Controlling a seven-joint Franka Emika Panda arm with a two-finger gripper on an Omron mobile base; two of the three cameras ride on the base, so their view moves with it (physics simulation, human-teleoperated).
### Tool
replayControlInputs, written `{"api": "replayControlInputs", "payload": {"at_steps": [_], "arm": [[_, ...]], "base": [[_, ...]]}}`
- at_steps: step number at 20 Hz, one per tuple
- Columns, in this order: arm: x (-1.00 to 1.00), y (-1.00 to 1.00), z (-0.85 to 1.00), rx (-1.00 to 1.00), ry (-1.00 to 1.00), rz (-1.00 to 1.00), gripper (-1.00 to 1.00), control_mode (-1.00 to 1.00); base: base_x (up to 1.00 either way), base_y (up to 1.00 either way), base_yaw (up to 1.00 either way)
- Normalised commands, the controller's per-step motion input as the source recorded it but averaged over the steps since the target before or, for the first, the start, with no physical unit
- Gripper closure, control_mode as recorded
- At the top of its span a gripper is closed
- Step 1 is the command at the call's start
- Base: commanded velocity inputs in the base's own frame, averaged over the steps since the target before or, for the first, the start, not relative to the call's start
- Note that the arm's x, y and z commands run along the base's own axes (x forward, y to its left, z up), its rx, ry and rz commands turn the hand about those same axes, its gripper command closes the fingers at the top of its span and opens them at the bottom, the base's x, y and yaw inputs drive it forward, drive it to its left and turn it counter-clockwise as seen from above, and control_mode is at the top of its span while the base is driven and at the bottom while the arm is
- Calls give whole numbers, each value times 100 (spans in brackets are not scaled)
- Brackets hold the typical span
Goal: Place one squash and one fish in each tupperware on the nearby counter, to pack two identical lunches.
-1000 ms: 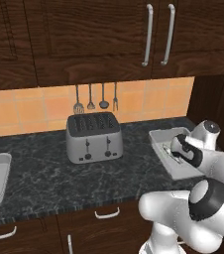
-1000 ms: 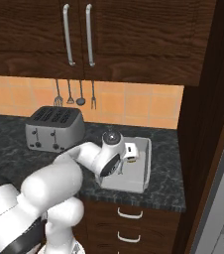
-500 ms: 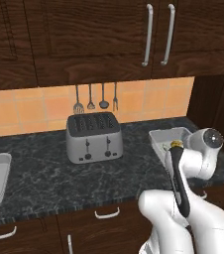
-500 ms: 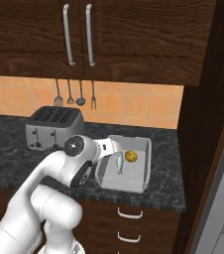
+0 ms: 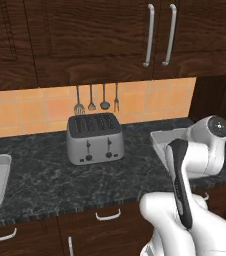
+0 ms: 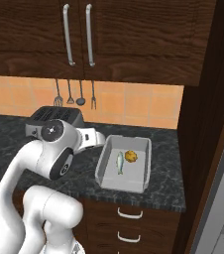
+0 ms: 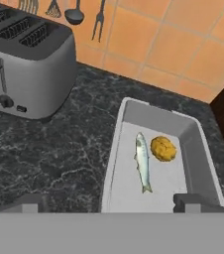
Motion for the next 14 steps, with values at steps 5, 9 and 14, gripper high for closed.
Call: {"api": "replayControlInputs", "payload": {"at_steps": [5, 9, 14], "arm": [[-83, 56, -49, 27, -22, -13, -100, -100], [-80, 80, -69, 3, -11, -14, -100, -100], [-63, 40, -68, -1, -18, -7, -100, -100]], "base": [[0, 0, 0], [0, 0, 0], [0, 0, 0]]}}
